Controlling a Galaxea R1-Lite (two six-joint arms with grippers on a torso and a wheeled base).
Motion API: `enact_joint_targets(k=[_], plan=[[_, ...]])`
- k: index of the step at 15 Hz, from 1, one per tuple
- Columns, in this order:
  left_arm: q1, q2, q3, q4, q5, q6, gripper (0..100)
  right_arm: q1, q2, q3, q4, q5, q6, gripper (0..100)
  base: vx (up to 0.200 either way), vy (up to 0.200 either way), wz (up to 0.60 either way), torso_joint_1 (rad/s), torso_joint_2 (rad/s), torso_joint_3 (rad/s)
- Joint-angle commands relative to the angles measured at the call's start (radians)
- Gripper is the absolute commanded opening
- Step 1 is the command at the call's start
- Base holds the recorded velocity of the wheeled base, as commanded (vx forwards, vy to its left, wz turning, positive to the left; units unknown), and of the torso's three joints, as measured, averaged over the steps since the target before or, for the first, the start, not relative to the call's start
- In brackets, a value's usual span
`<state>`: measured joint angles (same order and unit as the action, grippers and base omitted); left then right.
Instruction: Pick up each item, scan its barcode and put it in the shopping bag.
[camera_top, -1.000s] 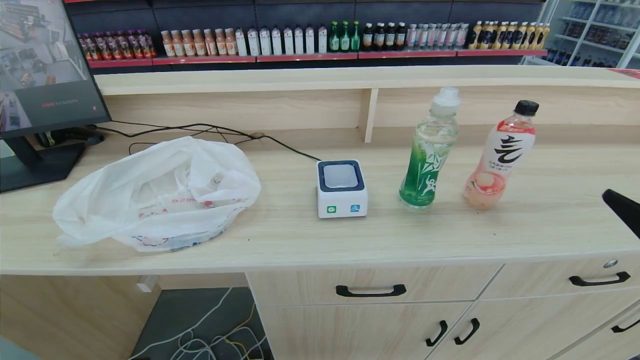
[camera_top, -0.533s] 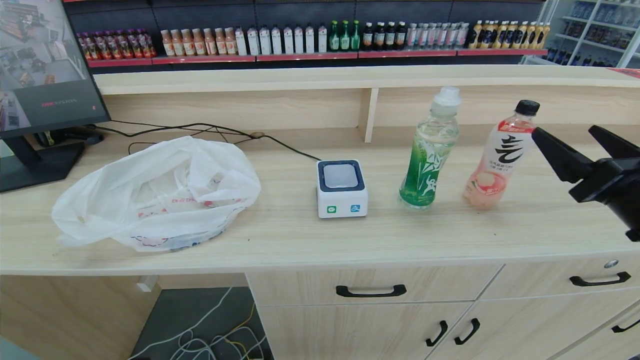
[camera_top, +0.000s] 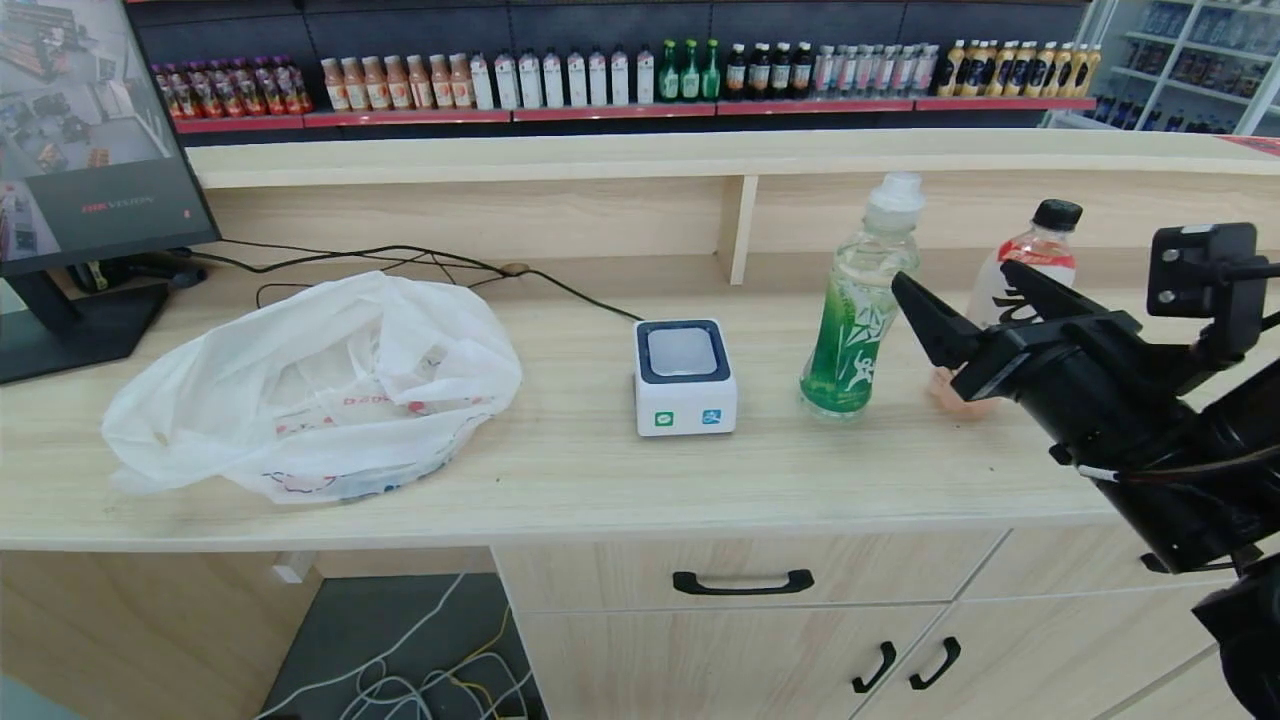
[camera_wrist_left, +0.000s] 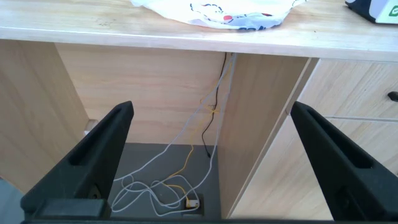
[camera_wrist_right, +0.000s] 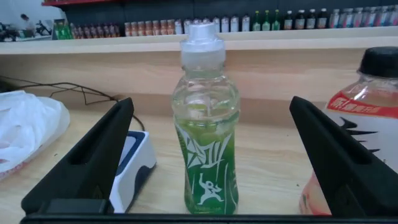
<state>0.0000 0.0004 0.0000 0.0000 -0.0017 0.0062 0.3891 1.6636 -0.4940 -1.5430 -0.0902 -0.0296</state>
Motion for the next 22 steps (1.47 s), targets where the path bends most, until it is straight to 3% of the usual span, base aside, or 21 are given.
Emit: enact_joint_targets(k=[1, 5, 7, 22], plan=[[0.0, 0.0, 0.0, 0.0, 0.0, 0.0, 100, 0.014, 0.048, -0.003, -0.005, -0.002, -0.001, 100, 0.0, 0.0, 0.0, 0.0, 0.0, 0.0], [0.0, 0.0, 0.0, 0.0, 0.0, 0.0, 100, 0.014, 0.102, -0.006, -0.012, -0.013, -0.003, 100, 0.0, 0.0, 0.0, 0.0, 0.0, 0.0], [0.0, 0.0, 0.0, 0.0, 0.0, 0.0, 100, 0.014, 0.137, -0.037, -0.019, -0.088, 0.002, 100, 0.0, 0.0, 0.0, 0.0, 0.0, 0.0], [0.0, 0.0, 0.0, 0.0, 0.0, 0.0, 100, 0.011, 0.294, -0.149, -0.02, -0.095, -0.004, 100, 0.0, 0.0, 0.0, 0.0, 0.0, 0.0]])
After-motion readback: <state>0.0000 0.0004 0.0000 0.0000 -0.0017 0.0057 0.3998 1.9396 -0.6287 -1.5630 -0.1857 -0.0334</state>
